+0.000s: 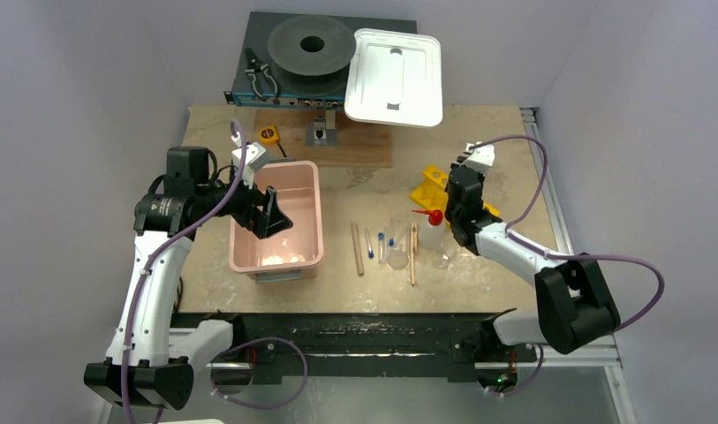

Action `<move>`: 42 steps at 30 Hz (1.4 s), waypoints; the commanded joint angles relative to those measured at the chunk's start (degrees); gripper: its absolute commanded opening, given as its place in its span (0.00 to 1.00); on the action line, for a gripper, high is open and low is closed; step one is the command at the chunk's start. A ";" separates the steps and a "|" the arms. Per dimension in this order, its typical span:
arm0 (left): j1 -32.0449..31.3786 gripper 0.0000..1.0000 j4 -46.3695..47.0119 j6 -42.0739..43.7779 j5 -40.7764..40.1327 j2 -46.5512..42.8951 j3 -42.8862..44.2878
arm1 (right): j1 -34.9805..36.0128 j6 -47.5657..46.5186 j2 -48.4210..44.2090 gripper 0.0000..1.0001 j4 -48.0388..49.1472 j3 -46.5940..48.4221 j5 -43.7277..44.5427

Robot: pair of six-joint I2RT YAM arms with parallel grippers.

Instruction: Organize the chemistry lab equipment

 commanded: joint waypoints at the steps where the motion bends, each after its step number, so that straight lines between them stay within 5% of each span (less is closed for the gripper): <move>1: -0.23 1.00 1.01 0.66 0.94 -0.77 -0.25 | 0.05 2.21 -1.99 0.02 1.06 -1.64 0.48; 22: -0.23 1.00 1.23 3.04 0.19 -1.03 -0.34 | 0.77 5.08 -6.00 0.65 -3.63 -1.30 -1.49; 32: -0.30 1.00 0.96 2.51 0.91 -1.02 -0.33 | 1.43 14.36 -20.01 0.69 -25.34 2.65 -11.09; 38: -0.23 1.00 1.34 2.18 1.12 -0.97 -0.95 | 14.38 18.43 -25.76 0.69 -32.31 -1.12 -9.37; 42: -0.23 1.00 1.54 1.81 1.19 -0.93 -0.91 | 16.93 21.34 -26.56 0.71 -35.12 -3.29 -8.28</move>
